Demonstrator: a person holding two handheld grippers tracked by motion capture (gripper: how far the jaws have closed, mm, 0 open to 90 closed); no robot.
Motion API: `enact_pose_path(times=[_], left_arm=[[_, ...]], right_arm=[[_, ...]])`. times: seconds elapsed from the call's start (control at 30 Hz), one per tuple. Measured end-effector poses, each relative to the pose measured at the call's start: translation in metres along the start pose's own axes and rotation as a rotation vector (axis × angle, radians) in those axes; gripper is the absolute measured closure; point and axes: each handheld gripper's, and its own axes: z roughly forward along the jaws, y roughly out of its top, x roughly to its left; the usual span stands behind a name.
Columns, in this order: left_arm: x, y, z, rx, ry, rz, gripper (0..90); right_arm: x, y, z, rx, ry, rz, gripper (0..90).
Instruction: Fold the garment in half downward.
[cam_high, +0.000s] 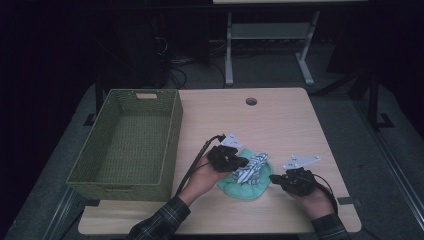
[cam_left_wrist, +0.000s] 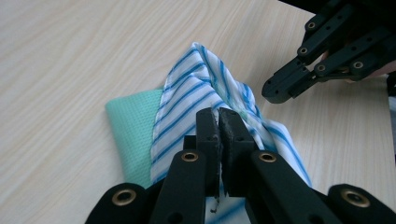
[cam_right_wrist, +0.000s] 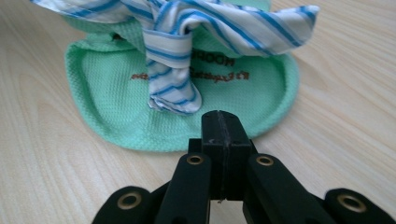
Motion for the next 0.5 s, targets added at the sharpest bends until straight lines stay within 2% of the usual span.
enact_pose_path(times=[0.3, 0.5], left_arm=[[-0.013, 0.006, 0.016, 0.007, -0.042, 0.02, 87.0], [-0.022, 0.003, 0.029, 0.038, -0.064, 0.035, 87.0]], right_arm=[[-0.01, -0.003, -0.005, -0.006, -0.029, 0.031, 89.4], [-0.018, -0.006, -0.008, -0.023, -0.057, 0.05, 89.4]])
